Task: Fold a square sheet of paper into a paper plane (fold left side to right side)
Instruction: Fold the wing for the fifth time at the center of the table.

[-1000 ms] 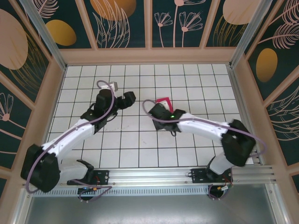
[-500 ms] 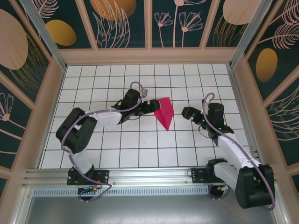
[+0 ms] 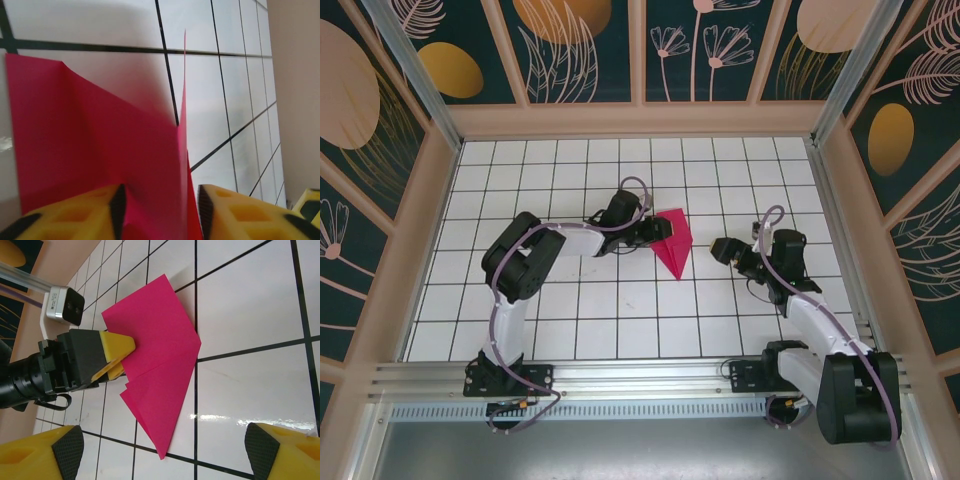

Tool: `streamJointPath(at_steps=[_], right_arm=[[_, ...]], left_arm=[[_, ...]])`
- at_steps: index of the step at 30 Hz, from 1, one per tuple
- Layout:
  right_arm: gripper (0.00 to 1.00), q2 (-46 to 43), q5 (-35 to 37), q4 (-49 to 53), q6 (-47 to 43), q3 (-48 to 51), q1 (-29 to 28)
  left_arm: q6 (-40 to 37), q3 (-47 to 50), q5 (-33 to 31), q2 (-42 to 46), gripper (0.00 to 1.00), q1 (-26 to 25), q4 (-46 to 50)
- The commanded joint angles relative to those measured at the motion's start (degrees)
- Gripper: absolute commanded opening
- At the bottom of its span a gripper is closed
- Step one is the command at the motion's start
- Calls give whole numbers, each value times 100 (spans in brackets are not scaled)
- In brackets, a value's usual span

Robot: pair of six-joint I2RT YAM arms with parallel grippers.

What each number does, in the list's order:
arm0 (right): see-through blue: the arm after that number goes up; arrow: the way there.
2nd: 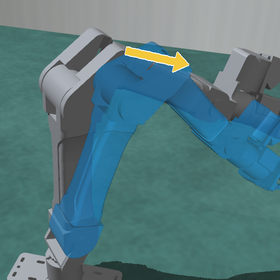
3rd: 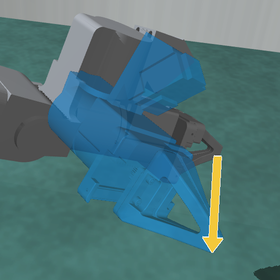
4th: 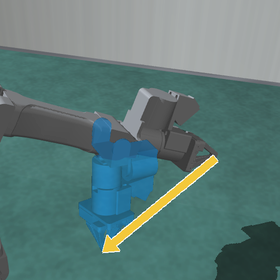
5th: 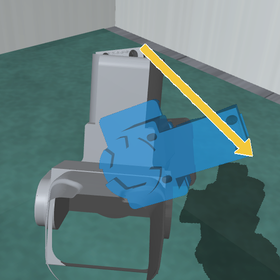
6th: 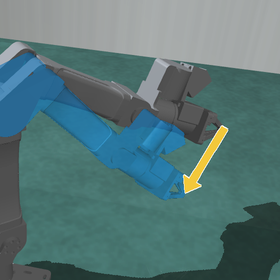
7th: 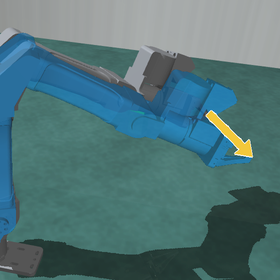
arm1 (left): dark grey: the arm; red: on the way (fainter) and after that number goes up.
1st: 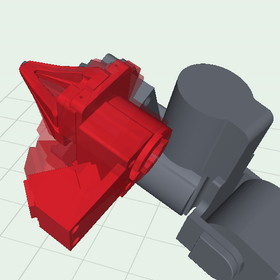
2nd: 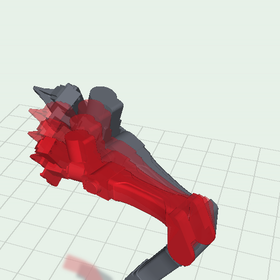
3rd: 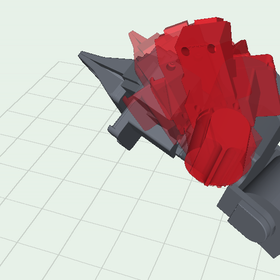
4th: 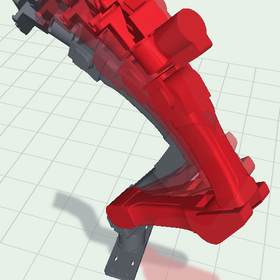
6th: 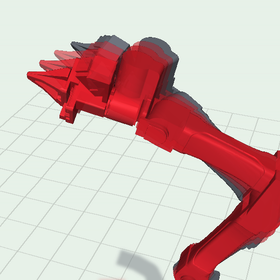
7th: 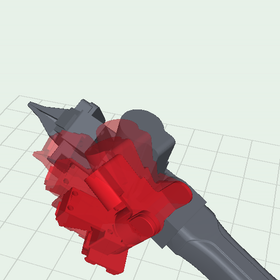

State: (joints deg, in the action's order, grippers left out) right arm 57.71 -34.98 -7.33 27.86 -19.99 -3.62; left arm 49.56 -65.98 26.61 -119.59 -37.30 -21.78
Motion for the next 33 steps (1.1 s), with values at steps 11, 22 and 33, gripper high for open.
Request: streamJointPath(at_steps=[11,22,33], right_arm=[[76,1776,-990,-1324,-369,-326,62],[73,3185,-2020,-2186,-651,-1017,40],[52,4064,-2657,-2514,-571,-1409,-259]], left_arm=[[-242,989,1123,394,2,-11,-1763],[-260,1557,1778,700,0,12,-2731],[-192,1482,1922,510,0,12,-2762]])
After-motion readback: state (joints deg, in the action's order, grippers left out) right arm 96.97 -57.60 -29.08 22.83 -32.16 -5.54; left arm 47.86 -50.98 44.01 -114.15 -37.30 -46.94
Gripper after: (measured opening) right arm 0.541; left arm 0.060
